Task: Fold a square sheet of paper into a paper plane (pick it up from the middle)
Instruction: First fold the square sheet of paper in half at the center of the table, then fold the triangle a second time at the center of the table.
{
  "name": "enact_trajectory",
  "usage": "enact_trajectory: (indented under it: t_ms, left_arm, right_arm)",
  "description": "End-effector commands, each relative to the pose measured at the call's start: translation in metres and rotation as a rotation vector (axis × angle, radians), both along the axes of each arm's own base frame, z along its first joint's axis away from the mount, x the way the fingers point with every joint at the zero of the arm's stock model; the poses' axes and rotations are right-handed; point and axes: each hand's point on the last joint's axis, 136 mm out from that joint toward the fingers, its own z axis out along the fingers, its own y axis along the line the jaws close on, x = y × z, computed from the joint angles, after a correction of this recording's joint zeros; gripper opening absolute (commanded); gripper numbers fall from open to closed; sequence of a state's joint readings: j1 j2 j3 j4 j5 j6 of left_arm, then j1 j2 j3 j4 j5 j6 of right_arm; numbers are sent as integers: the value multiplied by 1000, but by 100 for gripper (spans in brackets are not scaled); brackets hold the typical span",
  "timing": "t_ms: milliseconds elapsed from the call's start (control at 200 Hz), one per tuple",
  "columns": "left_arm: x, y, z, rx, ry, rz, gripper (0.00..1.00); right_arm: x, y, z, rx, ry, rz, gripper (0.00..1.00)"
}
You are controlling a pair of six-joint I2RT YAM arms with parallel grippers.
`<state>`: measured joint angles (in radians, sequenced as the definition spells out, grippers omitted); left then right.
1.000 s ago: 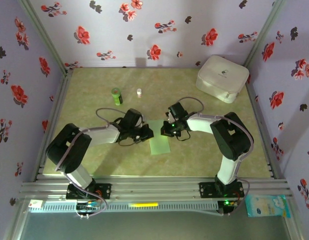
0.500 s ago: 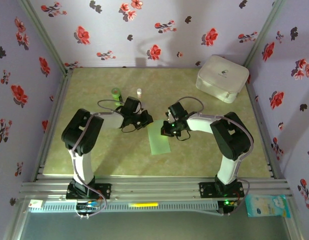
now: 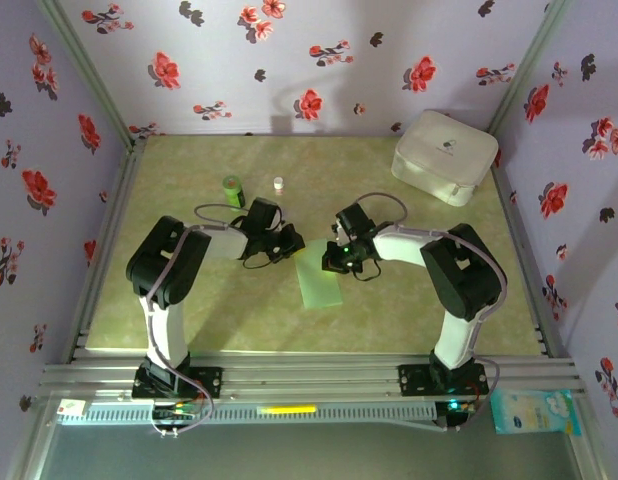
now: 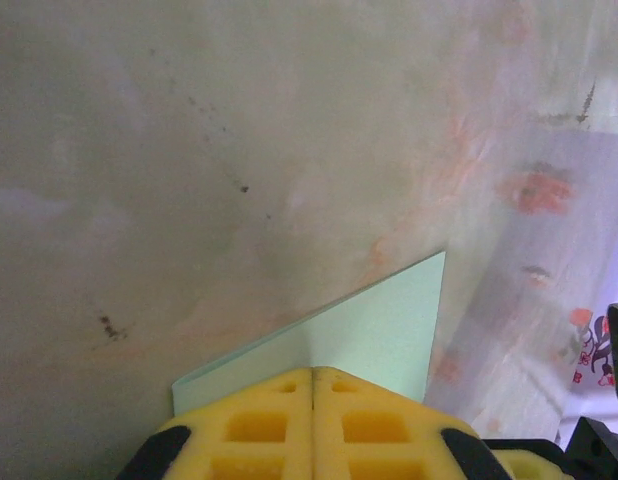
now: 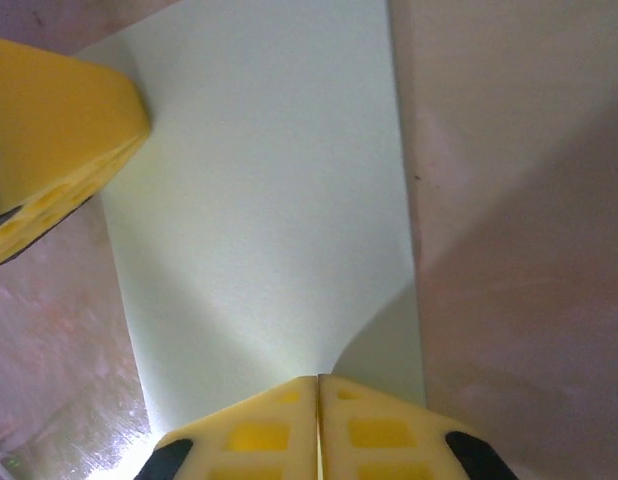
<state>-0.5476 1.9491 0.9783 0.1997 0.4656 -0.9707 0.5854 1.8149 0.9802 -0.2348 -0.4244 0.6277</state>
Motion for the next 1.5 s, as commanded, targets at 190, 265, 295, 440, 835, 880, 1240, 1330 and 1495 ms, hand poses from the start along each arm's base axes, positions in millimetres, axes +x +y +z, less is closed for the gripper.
enact_trajectory:
  t_ms: [190,265,295,440,835,880,1240,1330,1495]
  left_arm:
    - [-10,16,-13,57,45,21,7]
    - [-7,11,-7,38,38,12,7]
    - [-6,10,-5,33,35,7,7]
    - [-3,7,6,27,12,-3,9]
    - [4,8,20,18,-23,-24,11]
    - [5,7,21,14,-27,-28,12]
    - [5,6,12,25,-4,-42,13]
    - [-1,10,2,38,17,-43,13]
    - [-12,17,-16,50,51,-35,13]
  right_arm:
    - [-12,-35,42,-45,-65,-163,46]
    - [-18,-45,47,-45,-80,-204,53]
    - [-21,-49,48,-41,-81,-219,54]
    - [-28,-54,53,27,-99,-287,68]
    - [-42,-69,50,97,-126,-387,60]
    - [-44,-70,49,98,-121,-392,60]
    - [-53,-43,37,164,44,-321,56]
    - [-56,-39,33,173,78,-312,56]
    - [-63,-40,26,160,118,-304,57]
